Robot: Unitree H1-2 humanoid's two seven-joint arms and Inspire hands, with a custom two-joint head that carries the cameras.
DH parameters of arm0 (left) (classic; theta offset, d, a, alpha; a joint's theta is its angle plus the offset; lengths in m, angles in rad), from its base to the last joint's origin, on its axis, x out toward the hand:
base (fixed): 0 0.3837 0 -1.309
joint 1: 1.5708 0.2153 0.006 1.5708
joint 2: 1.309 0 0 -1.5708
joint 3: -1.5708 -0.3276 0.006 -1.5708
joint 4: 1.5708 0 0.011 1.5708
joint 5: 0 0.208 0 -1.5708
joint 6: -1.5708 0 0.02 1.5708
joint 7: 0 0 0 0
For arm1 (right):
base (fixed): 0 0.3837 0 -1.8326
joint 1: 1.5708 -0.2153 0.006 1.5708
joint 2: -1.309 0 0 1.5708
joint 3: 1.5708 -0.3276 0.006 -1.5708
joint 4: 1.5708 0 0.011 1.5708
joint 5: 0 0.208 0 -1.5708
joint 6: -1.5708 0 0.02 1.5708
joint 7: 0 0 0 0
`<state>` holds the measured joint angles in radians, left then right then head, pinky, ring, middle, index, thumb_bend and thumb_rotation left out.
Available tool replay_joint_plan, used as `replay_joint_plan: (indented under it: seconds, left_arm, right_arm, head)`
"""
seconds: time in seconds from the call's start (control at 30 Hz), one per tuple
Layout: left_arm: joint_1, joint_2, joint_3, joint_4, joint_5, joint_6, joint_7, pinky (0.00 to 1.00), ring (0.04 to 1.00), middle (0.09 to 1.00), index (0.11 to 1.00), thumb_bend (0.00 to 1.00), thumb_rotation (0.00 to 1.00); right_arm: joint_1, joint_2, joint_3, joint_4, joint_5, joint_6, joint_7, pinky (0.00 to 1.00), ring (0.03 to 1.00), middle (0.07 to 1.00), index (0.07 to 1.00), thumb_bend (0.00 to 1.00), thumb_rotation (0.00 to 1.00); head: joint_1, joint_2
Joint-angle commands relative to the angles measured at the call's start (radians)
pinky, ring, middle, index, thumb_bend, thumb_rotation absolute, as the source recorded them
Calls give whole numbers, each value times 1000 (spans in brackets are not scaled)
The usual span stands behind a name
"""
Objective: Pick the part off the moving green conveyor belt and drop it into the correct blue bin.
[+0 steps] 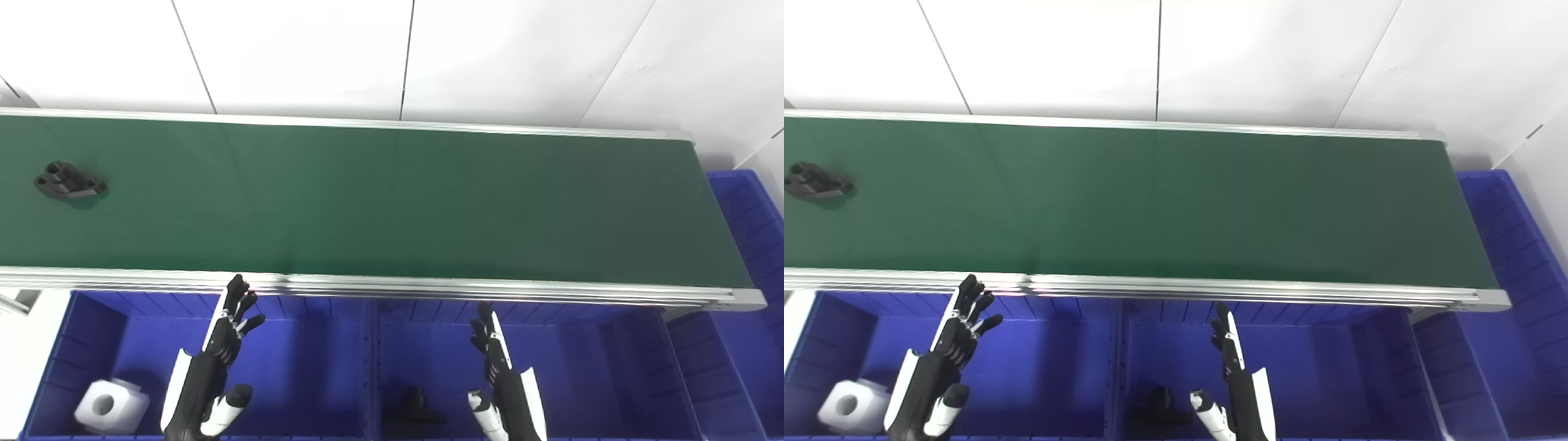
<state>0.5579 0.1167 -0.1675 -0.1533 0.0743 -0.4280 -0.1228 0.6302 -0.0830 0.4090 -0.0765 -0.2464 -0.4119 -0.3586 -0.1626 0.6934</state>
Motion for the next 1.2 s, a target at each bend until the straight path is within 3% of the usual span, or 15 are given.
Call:
replay_joint_plan:
  seconds: [0.0, 1.17]
  left_arm:
    - [3, 5, -4, -21, -4, -39, 5, 845, 950, 991, 1000, 1000, 920]
    - [-9, 13, 2, -9, 18, -39, 13, 811, 928, 975, 1000, 1000, 934]
  right_arm:
    - [4, 4, 0, -21, 3, -58, 11, 949, 971, 998, 1000, 1000, 1000]
    - [-15, 2, 30, -10, -21, -58, -26, 950, 953, 991, 1000, 971, 1000]
  head:
    - [1, 1]
    - [-3, 4]
